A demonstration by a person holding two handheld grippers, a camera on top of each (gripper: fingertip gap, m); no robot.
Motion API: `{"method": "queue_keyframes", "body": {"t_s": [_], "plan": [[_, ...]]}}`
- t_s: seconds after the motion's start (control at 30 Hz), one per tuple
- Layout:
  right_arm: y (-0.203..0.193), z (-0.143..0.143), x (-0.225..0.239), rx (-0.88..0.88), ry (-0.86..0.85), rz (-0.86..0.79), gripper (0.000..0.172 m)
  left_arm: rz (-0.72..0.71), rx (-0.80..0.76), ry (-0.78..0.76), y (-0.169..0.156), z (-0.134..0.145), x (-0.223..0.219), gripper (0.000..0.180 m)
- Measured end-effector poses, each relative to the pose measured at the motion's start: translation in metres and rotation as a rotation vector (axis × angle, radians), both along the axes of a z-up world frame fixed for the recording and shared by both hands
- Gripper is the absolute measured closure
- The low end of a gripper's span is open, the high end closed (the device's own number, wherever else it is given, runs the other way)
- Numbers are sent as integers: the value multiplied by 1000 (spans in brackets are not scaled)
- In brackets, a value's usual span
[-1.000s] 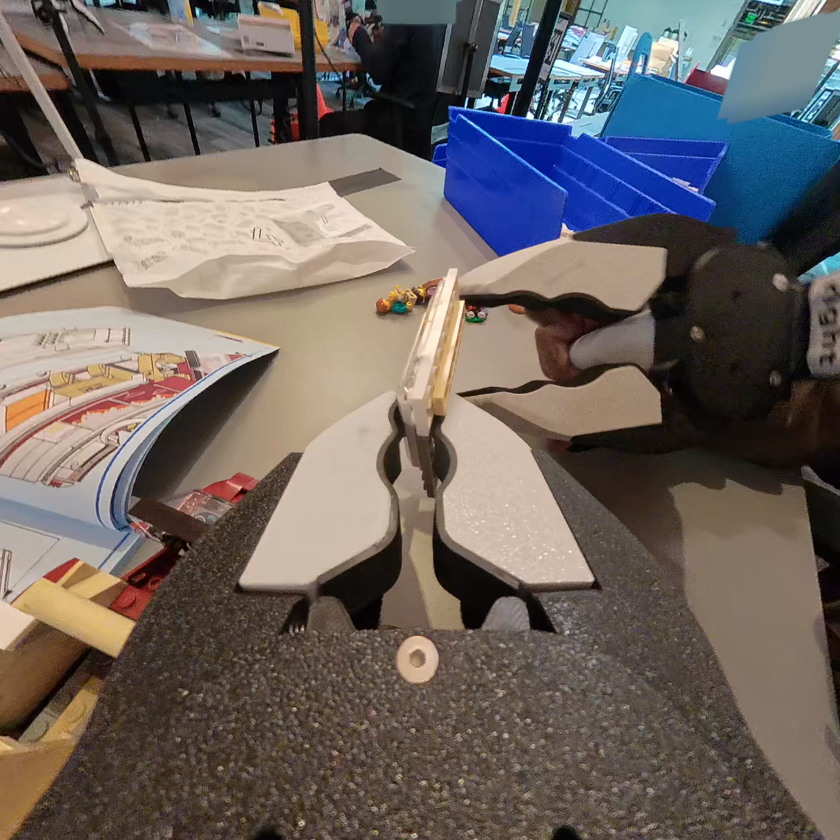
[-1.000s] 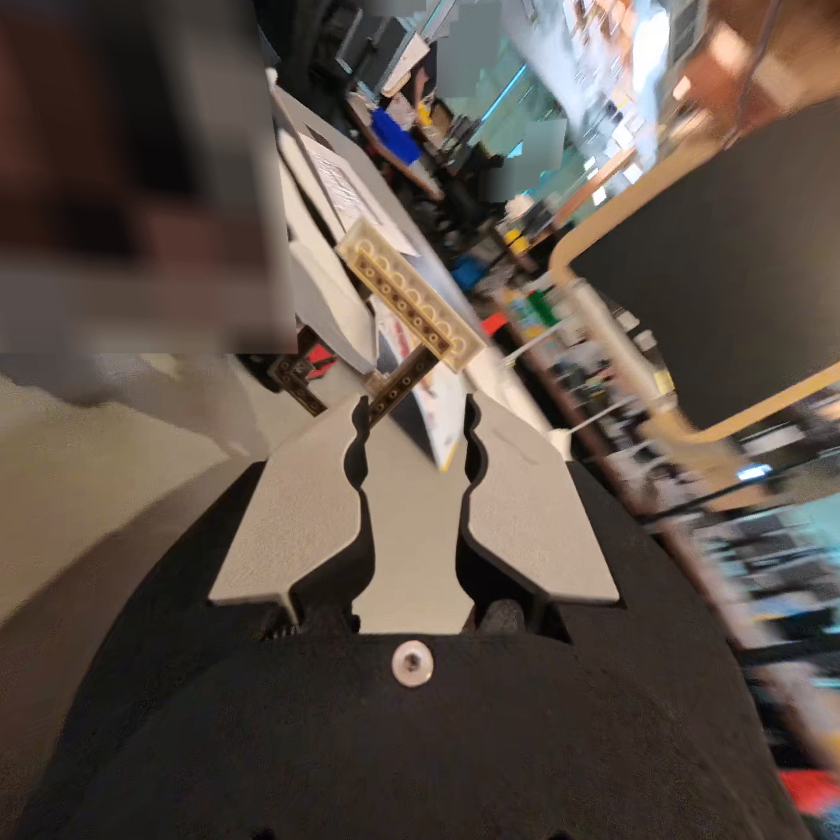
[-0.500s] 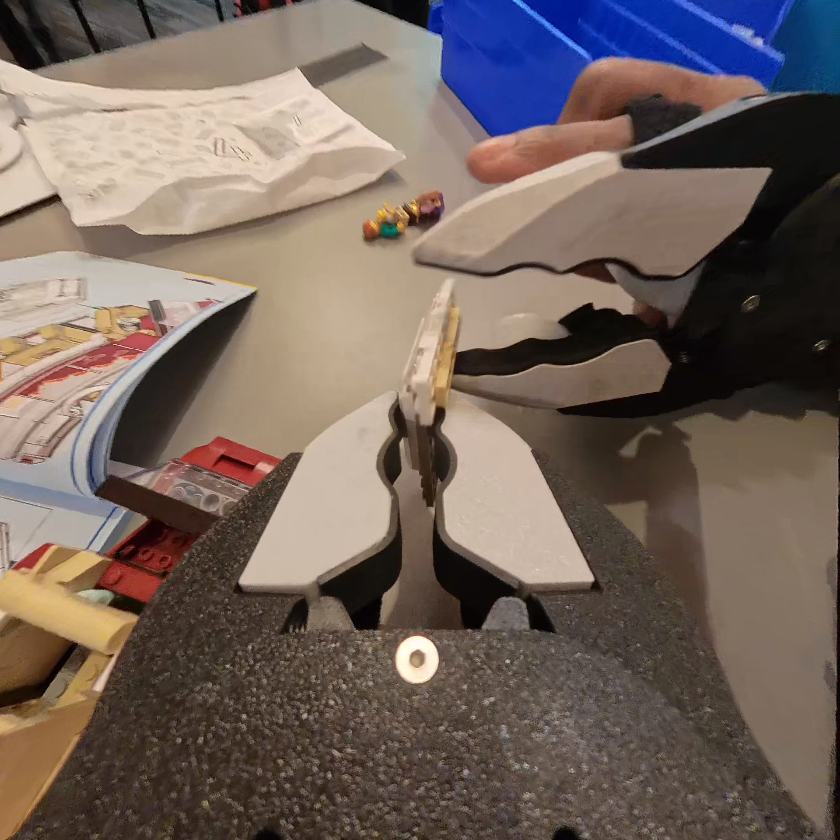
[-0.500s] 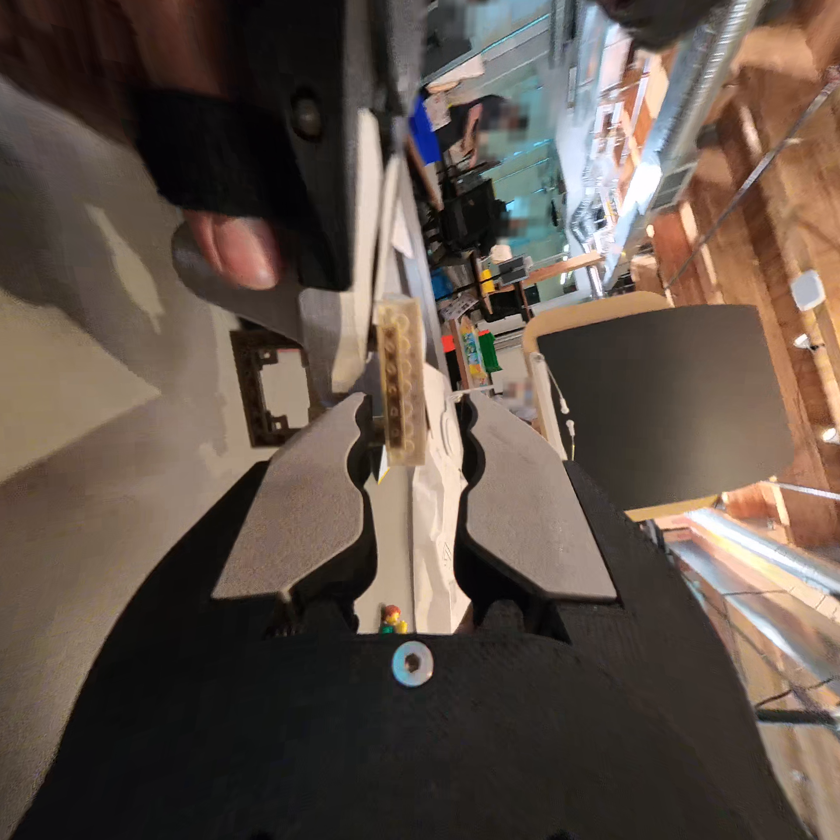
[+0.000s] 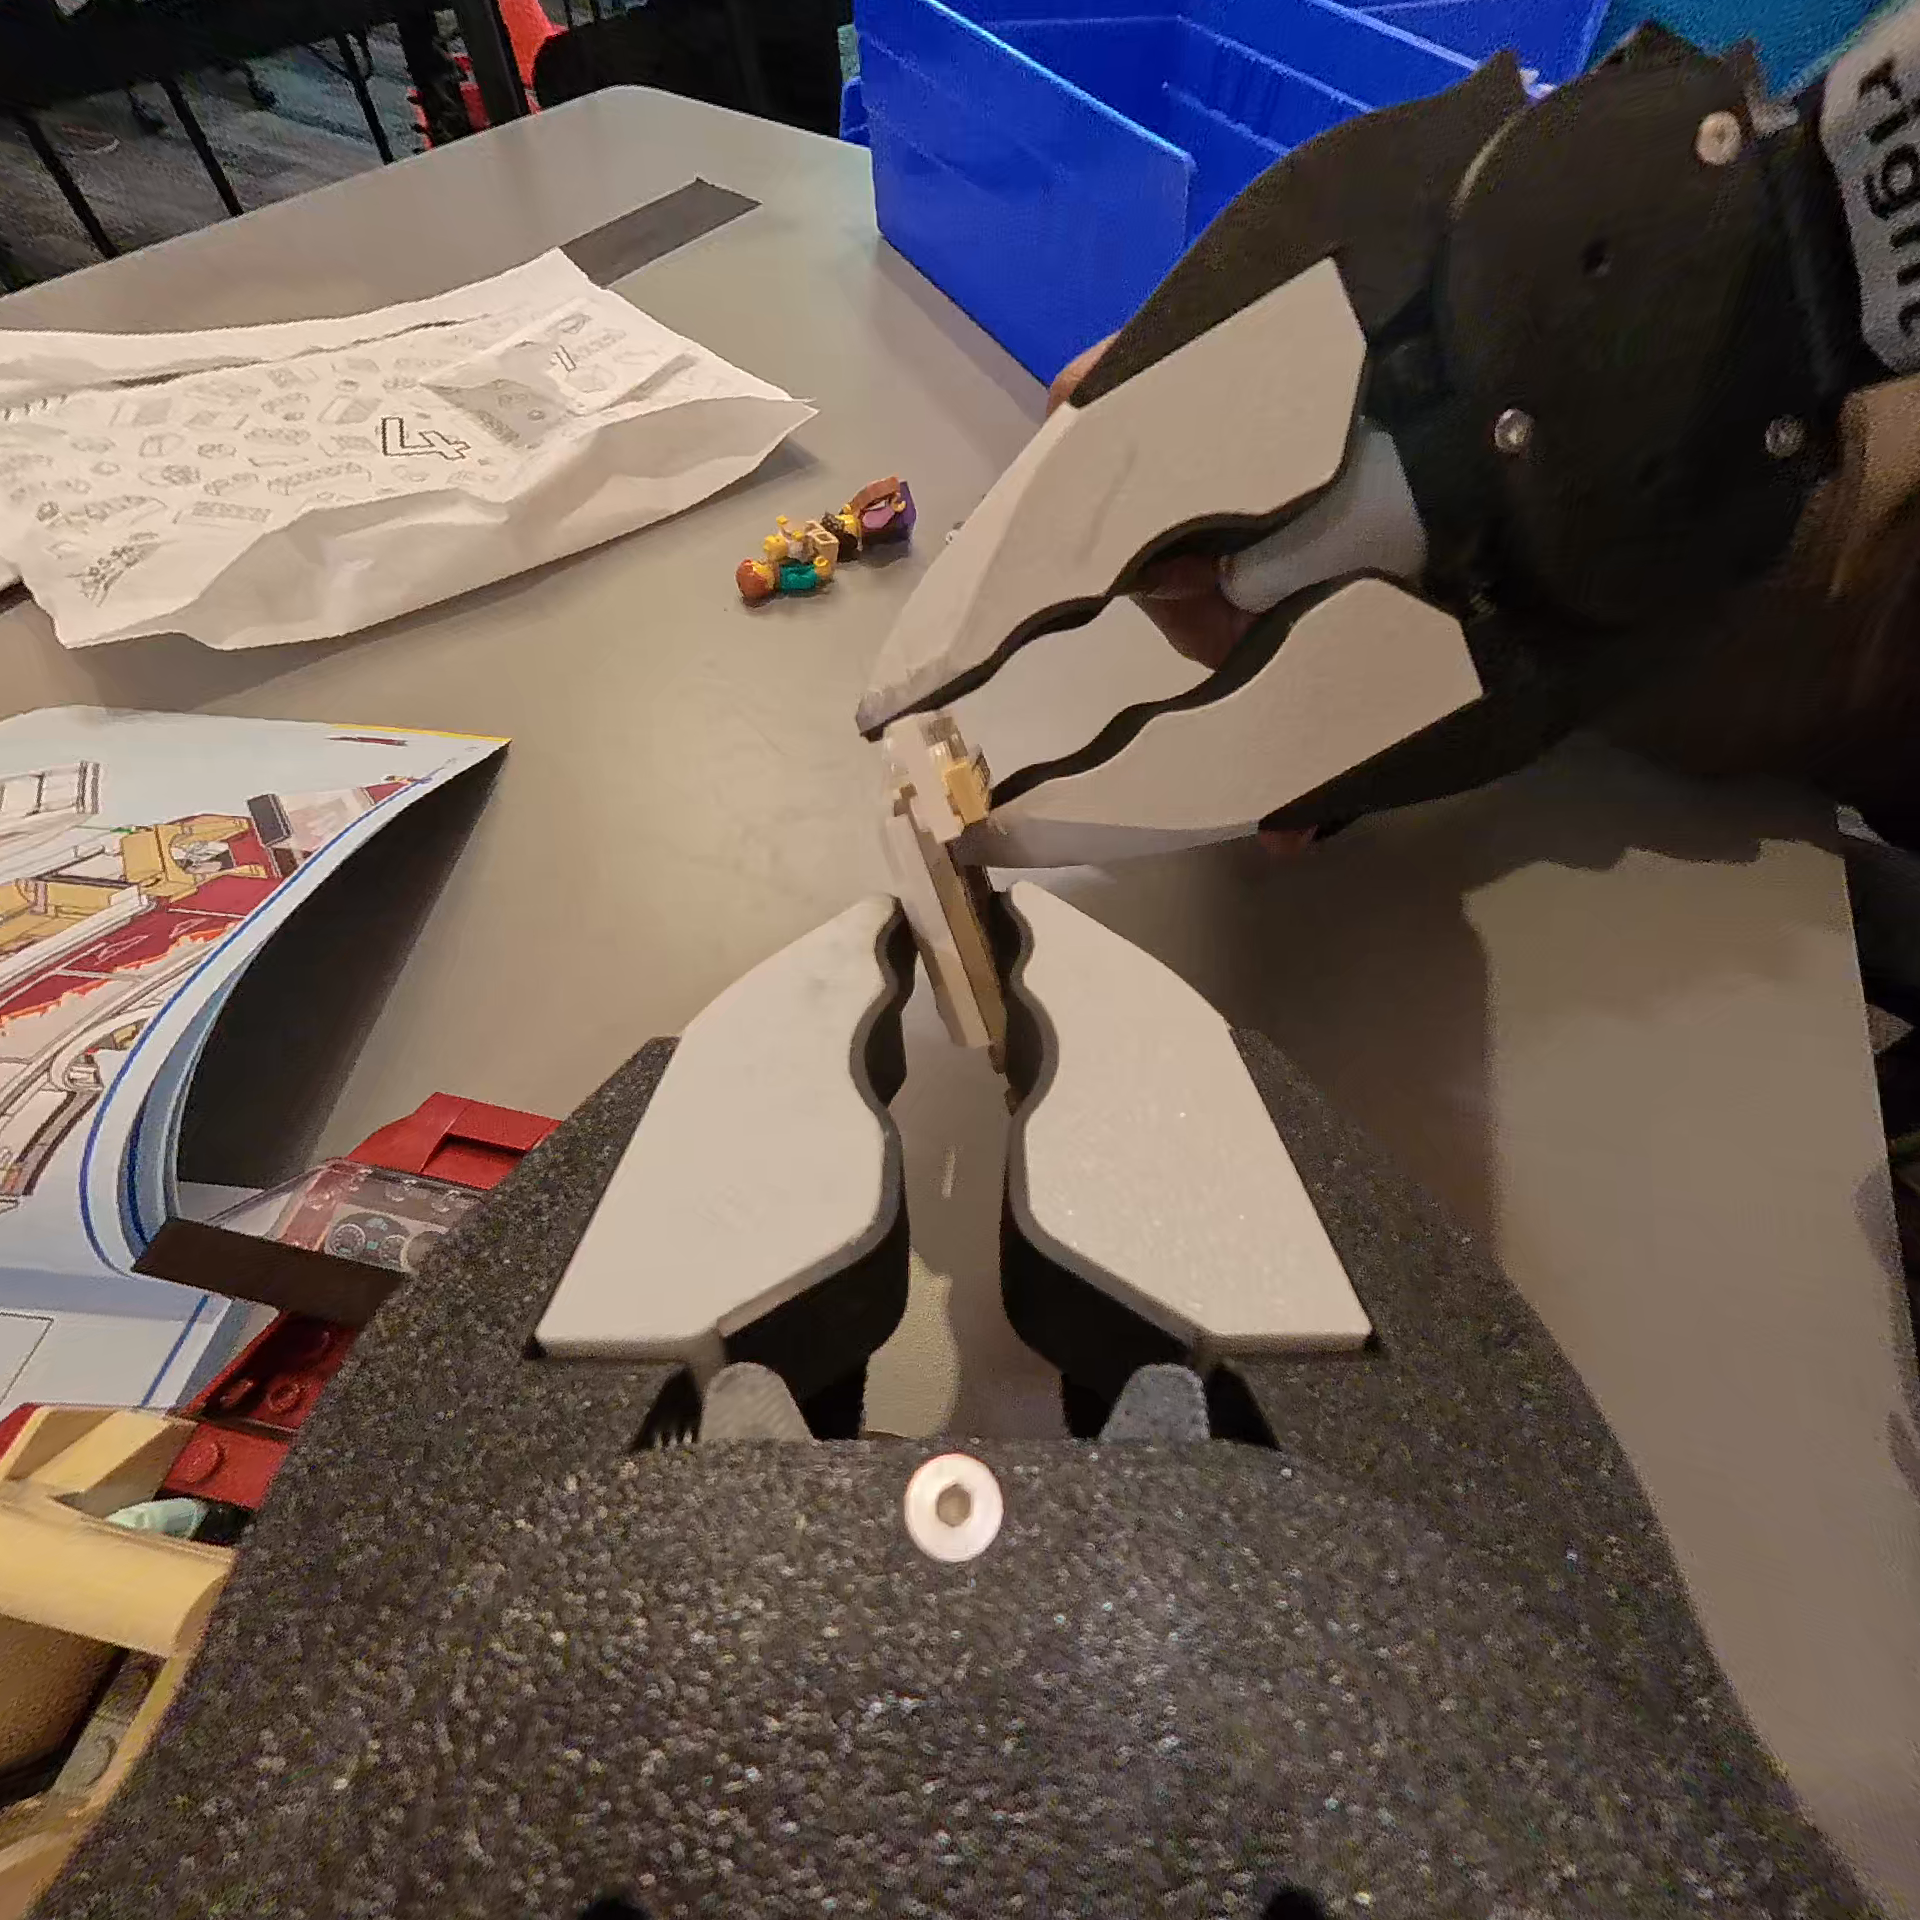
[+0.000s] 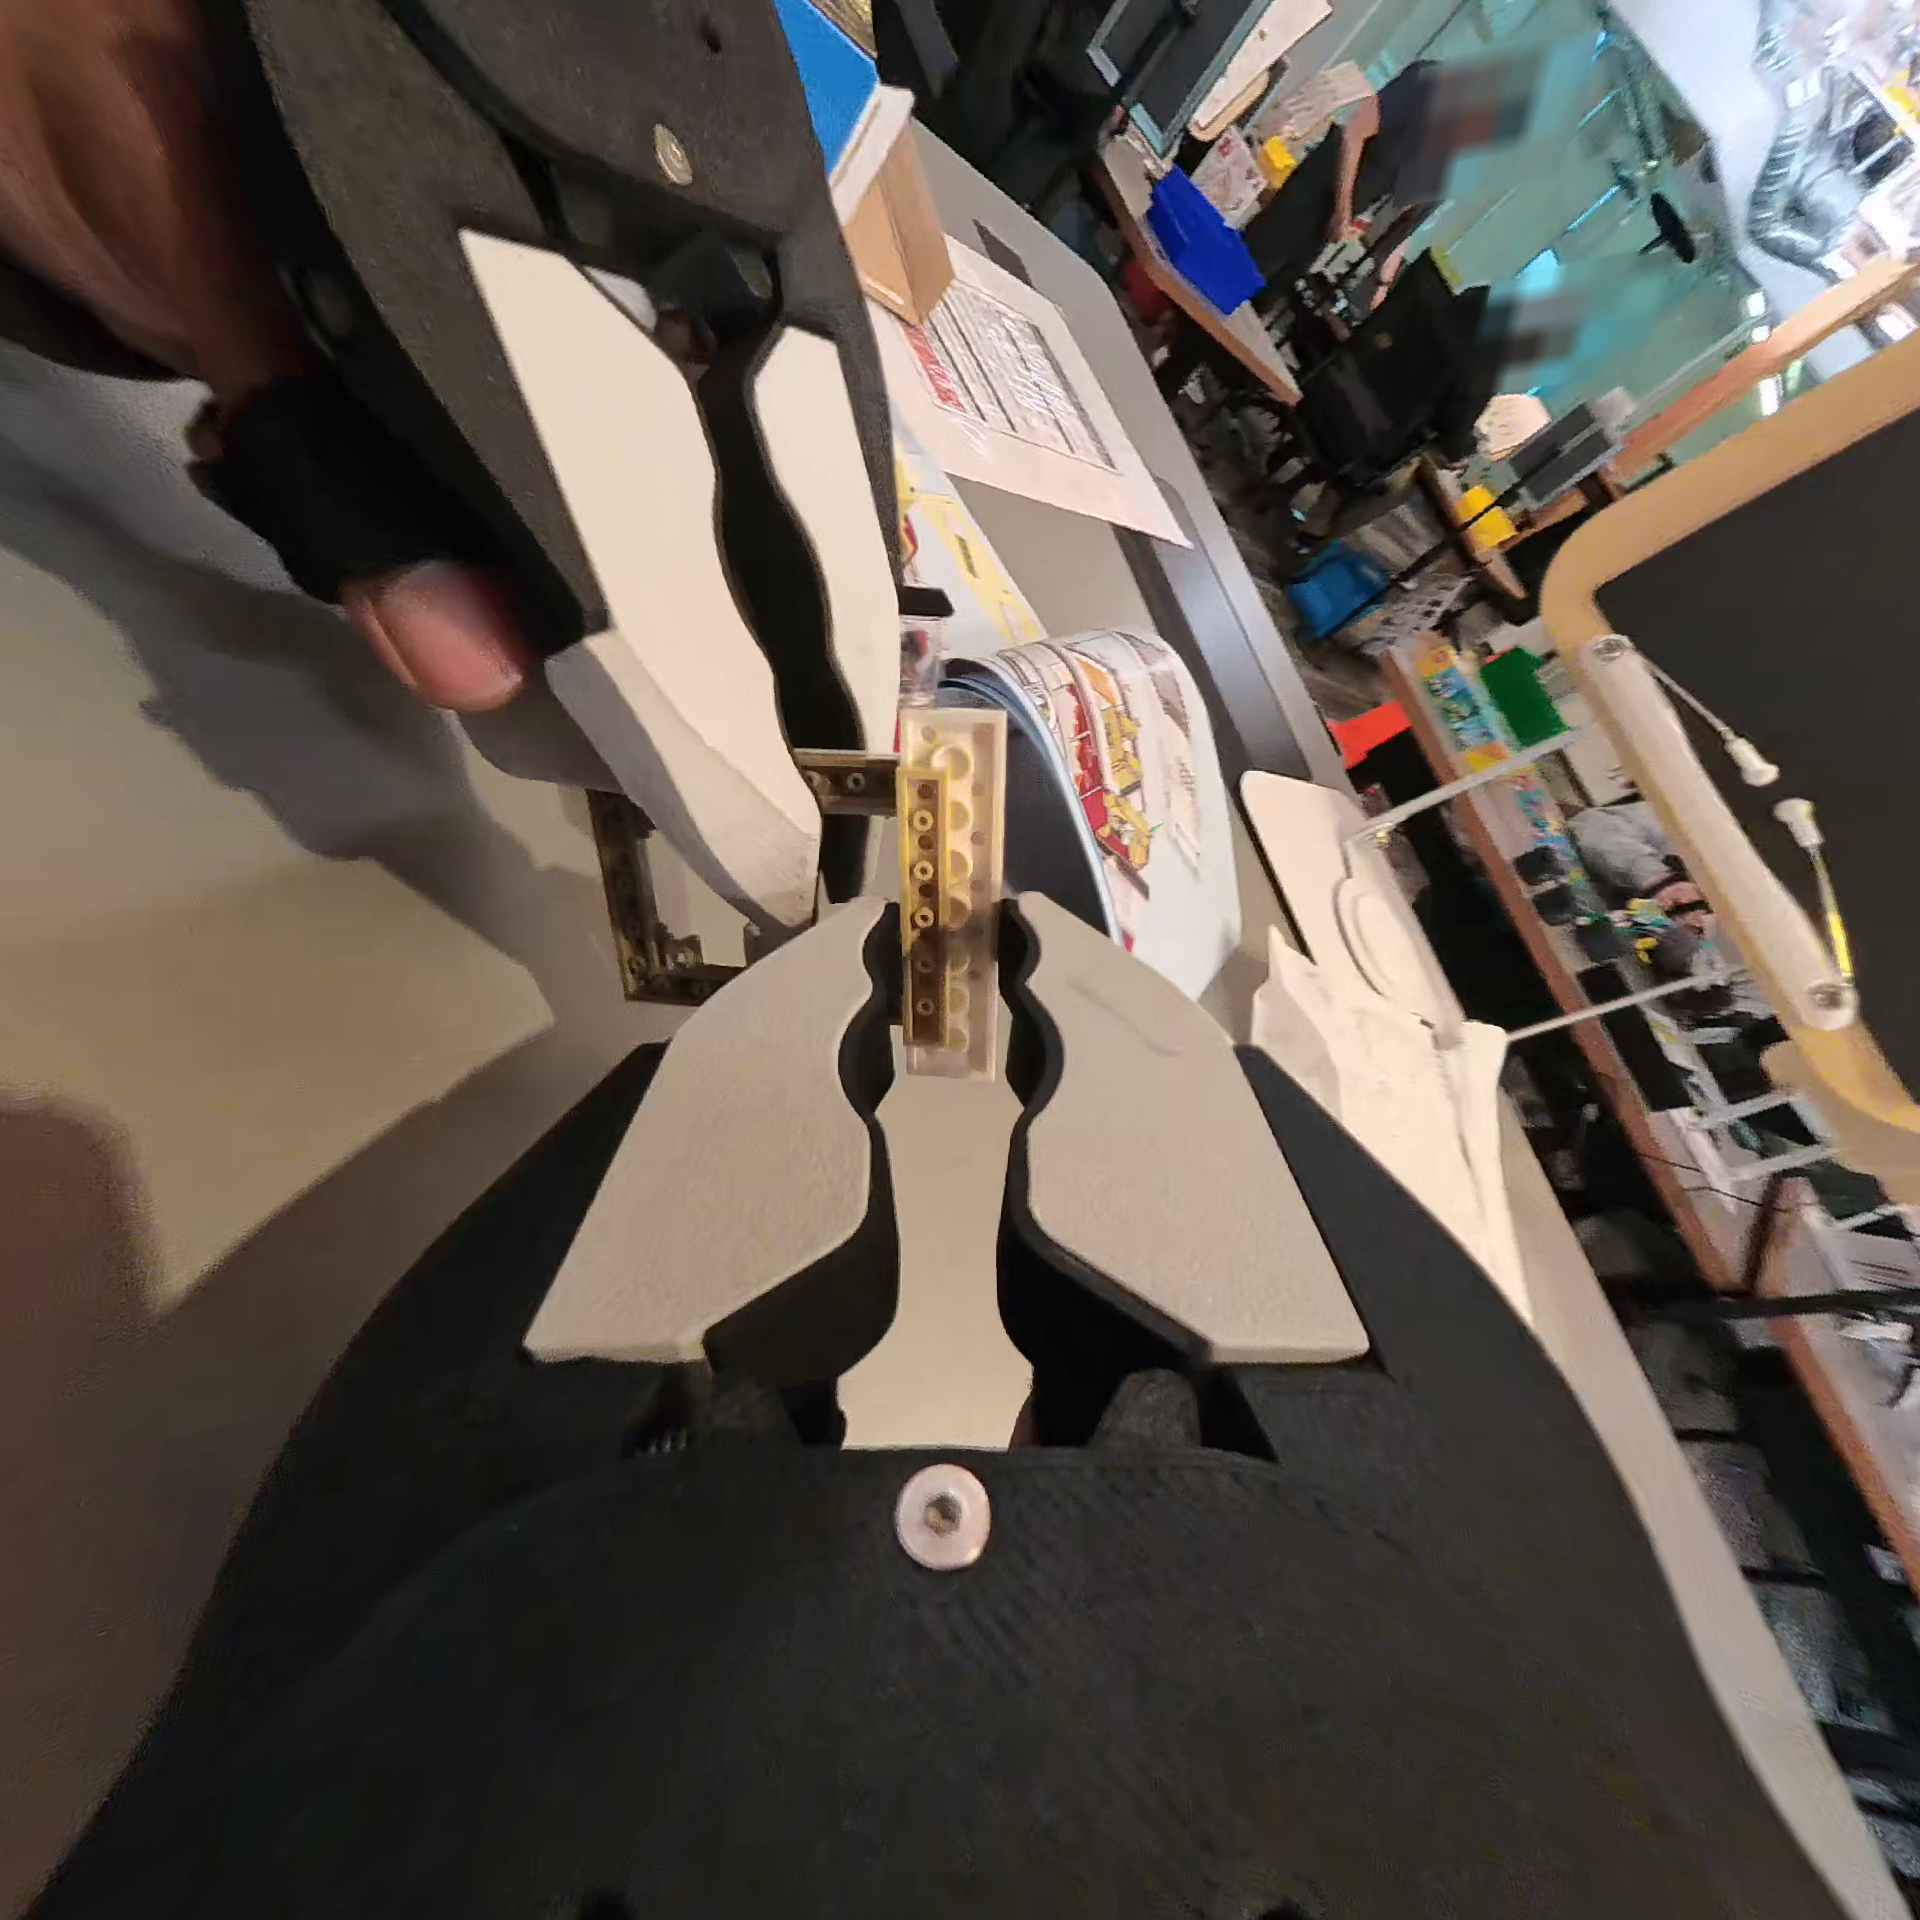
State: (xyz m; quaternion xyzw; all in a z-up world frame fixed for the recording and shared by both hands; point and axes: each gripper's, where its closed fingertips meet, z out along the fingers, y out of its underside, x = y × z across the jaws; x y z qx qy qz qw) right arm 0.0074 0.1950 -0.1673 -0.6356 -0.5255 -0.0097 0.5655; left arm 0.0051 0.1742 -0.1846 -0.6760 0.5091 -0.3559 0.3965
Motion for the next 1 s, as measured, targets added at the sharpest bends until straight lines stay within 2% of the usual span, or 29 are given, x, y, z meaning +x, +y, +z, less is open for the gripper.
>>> {"method": "queue_keyframes", "body": {"t_s": [0.3,0.43,0.53,0.67,0.8,1.0], "plan": [[-13,-7,2,-125,-4,99,153,-40,64,70,-5,-7,1,167],[-18,-6,2,-175,48,138,153,-42,72,67,-6,-6,2,169],[-15,-7,0,-89,15,120,153,3,112,82,1,-6,-1,171],[-16,-1,-6,170,-116,107,137,75,291,161,15,-7,-7,171],[-24,6,-18,228,-99,141,130,94,476,243,20,-7,-10,171],[-26,-6,-20,302,-239,150,142,49,666,324,15,-9,-8,171]]}}
